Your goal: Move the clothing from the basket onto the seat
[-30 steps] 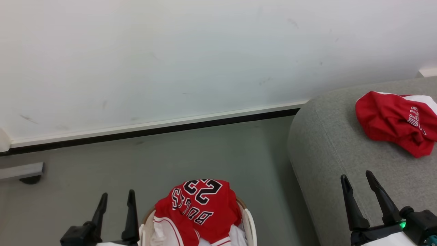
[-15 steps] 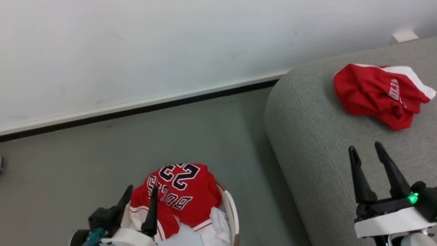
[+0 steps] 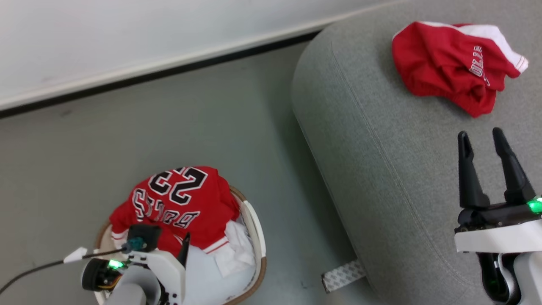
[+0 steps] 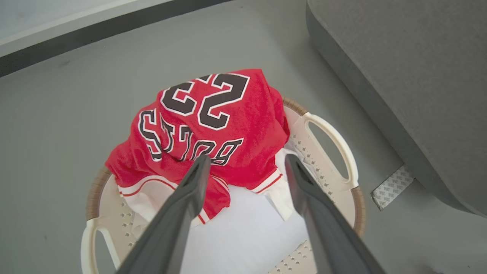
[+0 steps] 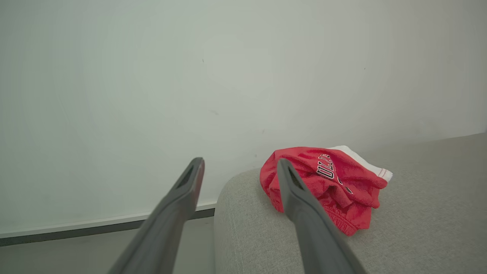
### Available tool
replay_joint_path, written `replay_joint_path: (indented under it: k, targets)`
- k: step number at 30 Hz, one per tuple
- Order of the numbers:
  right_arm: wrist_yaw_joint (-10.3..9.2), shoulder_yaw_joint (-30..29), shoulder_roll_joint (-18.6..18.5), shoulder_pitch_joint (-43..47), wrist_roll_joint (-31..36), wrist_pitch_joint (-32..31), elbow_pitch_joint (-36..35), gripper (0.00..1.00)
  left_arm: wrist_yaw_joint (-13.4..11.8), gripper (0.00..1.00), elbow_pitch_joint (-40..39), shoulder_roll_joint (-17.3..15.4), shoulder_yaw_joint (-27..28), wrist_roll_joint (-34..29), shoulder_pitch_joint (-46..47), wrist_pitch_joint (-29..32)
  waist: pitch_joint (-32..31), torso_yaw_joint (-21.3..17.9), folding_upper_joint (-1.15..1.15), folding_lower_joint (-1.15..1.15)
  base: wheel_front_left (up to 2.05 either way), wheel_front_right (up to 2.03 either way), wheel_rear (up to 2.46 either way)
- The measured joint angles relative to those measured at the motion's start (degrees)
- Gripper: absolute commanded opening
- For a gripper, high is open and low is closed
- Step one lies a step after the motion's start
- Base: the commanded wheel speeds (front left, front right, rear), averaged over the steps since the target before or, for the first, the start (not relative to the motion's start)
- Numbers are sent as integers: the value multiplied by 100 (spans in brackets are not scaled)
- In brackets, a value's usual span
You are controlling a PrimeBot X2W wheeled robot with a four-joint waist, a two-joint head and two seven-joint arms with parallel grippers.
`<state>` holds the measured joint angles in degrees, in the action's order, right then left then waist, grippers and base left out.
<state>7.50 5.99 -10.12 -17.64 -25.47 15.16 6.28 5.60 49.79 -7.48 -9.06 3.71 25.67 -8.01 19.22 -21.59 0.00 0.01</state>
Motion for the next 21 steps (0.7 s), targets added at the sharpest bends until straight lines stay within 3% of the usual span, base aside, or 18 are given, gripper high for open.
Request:
replay_joint_path:
  k: [13,21]
  targets:
    - [0,-537,105,-631,-225,0,-193,100,-145,100,1589,-226,-724,-706,1445,653,1242,-352,0,1,0,0,0]
    - [0,-644,261,-996,-331,0,-374,100,-220,100,2075,-336,-633,-600,2096,957,1920,-547,0,0,0,0,0]
